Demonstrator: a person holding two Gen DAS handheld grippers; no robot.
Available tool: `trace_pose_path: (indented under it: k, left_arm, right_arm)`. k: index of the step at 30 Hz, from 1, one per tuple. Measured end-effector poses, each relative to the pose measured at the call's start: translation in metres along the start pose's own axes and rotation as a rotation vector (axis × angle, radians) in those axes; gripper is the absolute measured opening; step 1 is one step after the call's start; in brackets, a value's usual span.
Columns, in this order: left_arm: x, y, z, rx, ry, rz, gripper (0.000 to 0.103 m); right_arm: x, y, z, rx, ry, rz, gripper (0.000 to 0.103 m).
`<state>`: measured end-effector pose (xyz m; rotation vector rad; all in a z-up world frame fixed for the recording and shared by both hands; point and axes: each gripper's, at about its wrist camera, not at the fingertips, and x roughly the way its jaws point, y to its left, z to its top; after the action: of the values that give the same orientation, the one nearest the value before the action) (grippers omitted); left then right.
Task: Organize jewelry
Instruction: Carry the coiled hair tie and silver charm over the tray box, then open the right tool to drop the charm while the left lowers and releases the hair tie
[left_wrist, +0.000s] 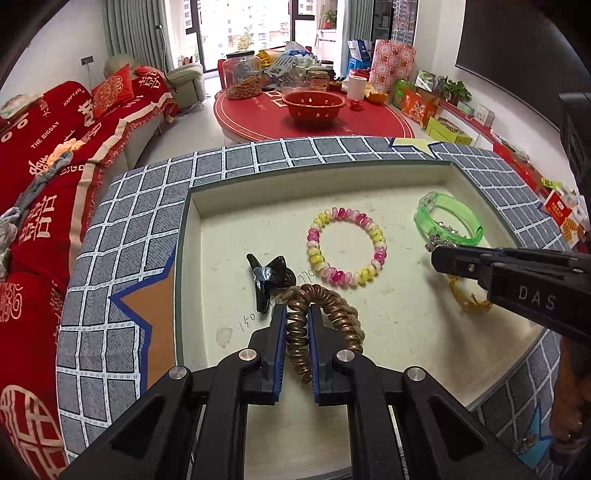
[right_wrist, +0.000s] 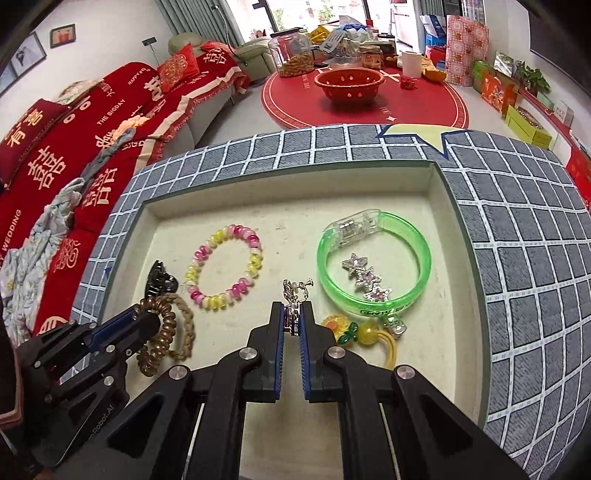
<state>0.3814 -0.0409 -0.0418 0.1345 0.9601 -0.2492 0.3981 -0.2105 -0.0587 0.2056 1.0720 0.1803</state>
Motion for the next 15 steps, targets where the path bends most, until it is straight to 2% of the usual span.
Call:
trace_pose_path:
  k: [15]
  left_arm:
    - [0.004,-0.012,-0.001,0.047,0.013,0.054,0.024]
  right_arm:
    - [0.005,0.001,-0.006,-0.007,0.006,-0.028,0.009]
